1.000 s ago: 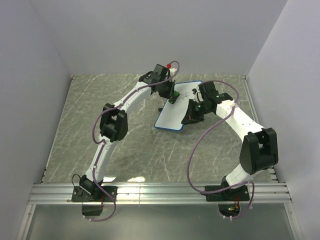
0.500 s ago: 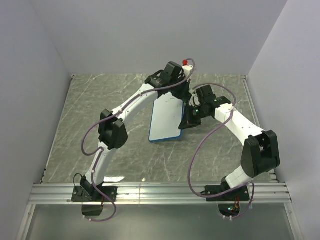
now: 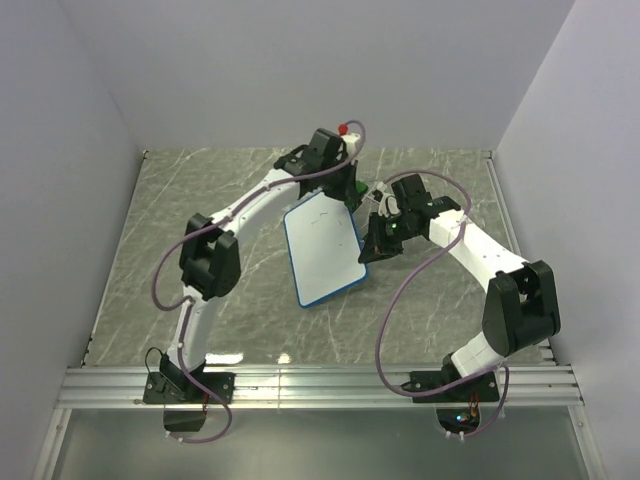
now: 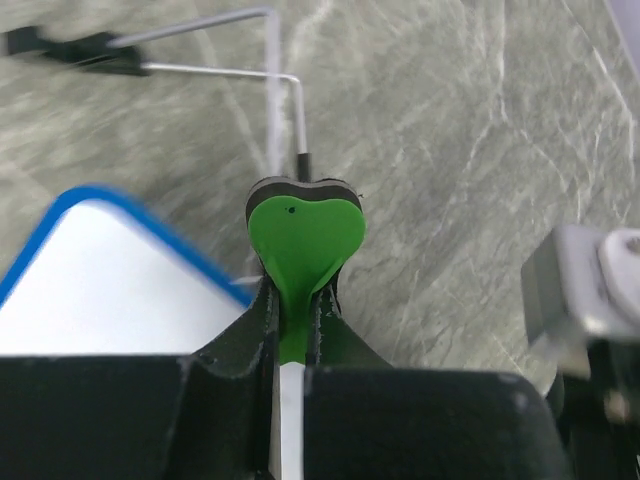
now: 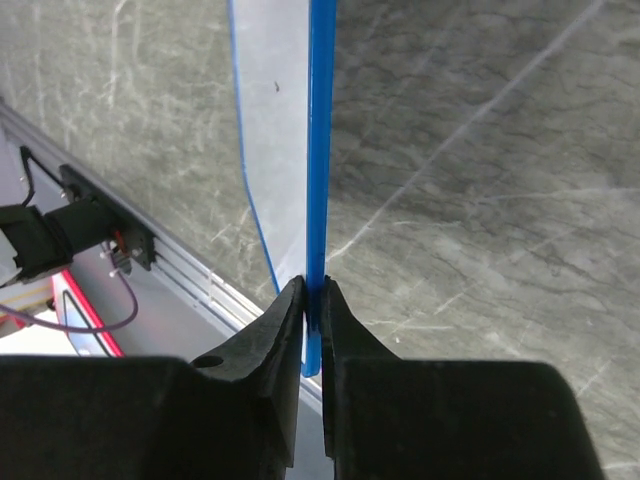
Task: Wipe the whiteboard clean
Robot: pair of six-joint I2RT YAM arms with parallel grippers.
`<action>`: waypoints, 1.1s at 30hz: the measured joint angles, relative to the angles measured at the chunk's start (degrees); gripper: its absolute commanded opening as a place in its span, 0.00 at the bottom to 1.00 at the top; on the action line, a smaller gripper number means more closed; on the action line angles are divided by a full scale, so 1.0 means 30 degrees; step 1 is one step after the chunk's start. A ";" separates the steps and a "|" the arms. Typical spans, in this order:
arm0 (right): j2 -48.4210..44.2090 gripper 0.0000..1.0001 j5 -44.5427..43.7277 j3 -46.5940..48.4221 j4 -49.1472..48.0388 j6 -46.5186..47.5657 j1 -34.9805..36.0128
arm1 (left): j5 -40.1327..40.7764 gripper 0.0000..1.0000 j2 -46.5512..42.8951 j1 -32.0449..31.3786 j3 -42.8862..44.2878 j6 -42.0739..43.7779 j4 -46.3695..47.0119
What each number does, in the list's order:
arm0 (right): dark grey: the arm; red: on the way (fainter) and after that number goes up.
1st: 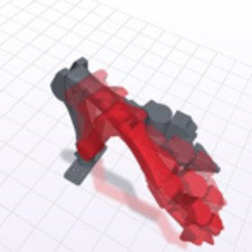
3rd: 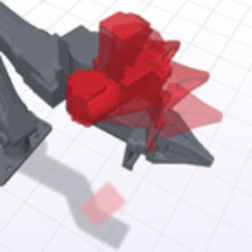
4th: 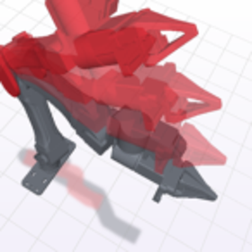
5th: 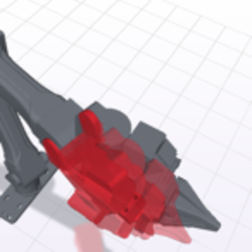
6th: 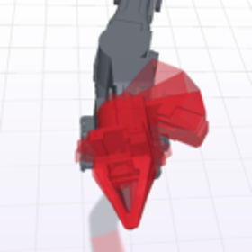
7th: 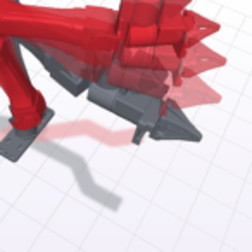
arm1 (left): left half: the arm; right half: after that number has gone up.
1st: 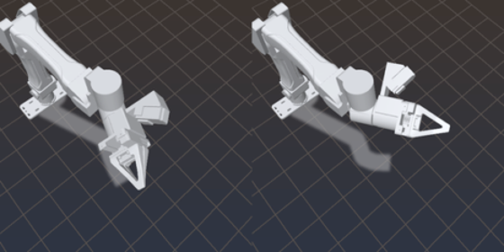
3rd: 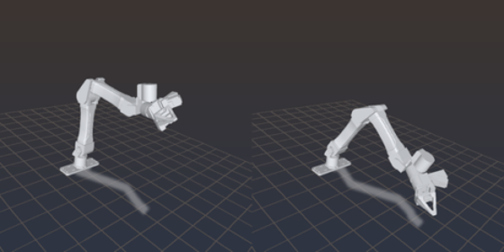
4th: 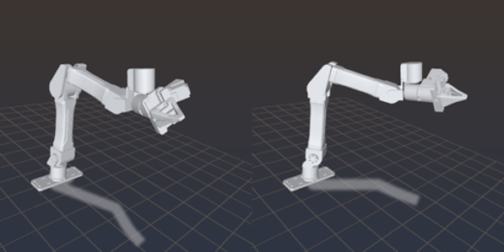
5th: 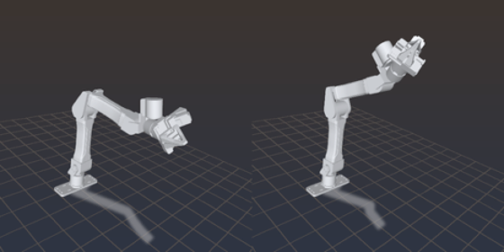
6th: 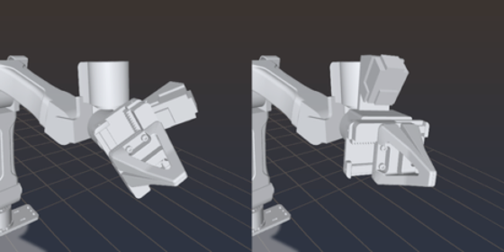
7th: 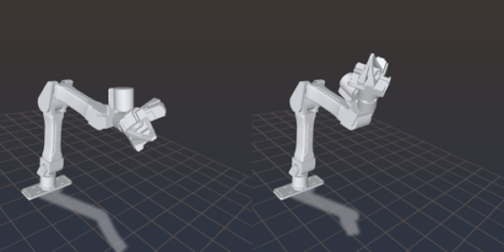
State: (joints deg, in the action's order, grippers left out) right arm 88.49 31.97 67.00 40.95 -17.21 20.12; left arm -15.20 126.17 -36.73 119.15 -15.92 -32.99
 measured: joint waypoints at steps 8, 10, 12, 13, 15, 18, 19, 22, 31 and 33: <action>0.0000 0.00 0.0219 0.0022 -0.0240 0.0058 -0.0022 | 0.0517 0.00 -0.4539 0.1727 -0.4342 -0.1173 0.0401; 0.0000 0.00 0.0204 0.0022 -0.0248 0.0058 -0.0029 | 0.0459 0.00 -0.5588 0.1887 -0.5435 -0.1515 0.0576; 0.0007 0.00 0.0197 0.0022 -0.0277 0.0058 -0.0044 | -0.0007 0.00 -0.6448 0.1865 -0.6506 -0.1647 0.0838; 0.0007 0.00 0.0175 0.0022 -0.0291 0.0051 -0.0036 | -0.0379 0.00 -0.6776 0.1792 -0.7060 -0.1668 0.1020; 0.0007 0.00 0.0146 0.0022 -0.0321 0.0051 -0.0044 | -0.1122 0.00 -0.7082 0.1574 -0.8007 -0.1668 0.1202; 0.0007 0.00 0.0131 0.0022 -0.0401 0.0044 -0.0044 | -0.2018 0.00 -0.6987 0.1086 -0.9194 -0.1668 0.1290; 0.0007 0.00 0.0131 0.0022 -0.0430 0.0044 -0.0044 | -0.2237 0.00 -0.6921 0.0933 -0.9515 -0.1727 0.1282; 0.0007 0.00 0.0131 0.0022 -0.0568 0.0000 -0.0044 | -0.2914 0.00 -0.6674 0.0510 -1.0520 -0.2157 0.1661; 0.0007 0.00 -0.0255 -0.0146 -0.1005 -0.0153 -0.0109 | -0.3417 0.00 -0.5595 0.0597 -1.1336 -0.3504 0.2754; 0.0007 0.00 -0.0561 -0.0357 -0.1158 -0.0102 -0.0189 | -0.3402 0.00 -0.4889 0.0685 -1.0673 -0.3599 0.2572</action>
State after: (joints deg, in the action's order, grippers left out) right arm 88.51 30.28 65.93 37.47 -17.52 19.55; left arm -25.41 111.50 -34.68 87.13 -26.72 -25.28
